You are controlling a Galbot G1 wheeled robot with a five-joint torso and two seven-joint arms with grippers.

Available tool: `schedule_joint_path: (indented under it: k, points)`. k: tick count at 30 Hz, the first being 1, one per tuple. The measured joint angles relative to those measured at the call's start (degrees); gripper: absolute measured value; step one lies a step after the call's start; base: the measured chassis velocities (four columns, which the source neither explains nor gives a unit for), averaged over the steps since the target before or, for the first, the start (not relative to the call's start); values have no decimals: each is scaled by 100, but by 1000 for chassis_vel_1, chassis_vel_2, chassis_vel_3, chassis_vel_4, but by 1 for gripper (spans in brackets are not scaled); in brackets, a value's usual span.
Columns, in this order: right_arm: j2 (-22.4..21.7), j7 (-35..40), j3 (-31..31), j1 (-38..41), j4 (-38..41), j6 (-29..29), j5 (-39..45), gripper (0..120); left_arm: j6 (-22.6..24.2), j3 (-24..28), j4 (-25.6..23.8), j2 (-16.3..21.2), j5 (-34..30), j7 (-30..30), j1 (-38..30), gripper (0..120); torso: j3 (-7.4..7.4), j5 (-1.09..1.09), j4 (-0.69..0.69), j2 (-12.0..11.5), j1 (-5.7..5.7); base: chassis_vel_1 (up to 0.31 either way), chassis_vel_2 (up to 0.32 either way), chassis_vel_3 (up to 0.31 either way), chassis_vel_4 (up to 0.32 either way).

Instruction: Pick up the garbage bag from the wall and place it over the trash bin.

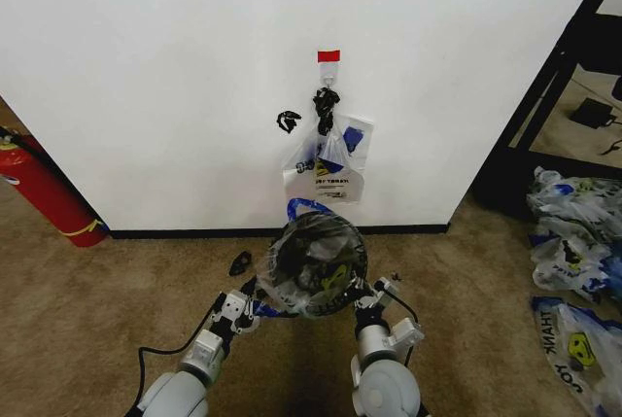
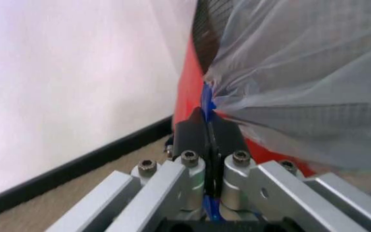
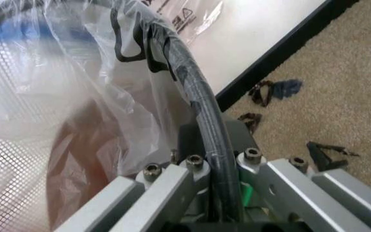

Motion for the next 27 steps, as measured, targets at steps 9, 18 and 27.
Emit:
schedule_joint_path:
  k: [9,18,27]
  points:
    - [51,86,77,165,0,-109,208,0,-1397,-301,517,134,320,1225,-123,28,0,0,0,0,0,0,0,0,0]
    - [61,95,183,317,-269,-153,283,0,-2242,-905,710,124,373,3487,-268,61,0,-1,0,0,0,0,0,0,0]
    - [49,87,216,332,-294,-151,285,0,-2480,-1114,859,117,221,3802,-357,91,0,-1,0,0,0,0,0,0,0]
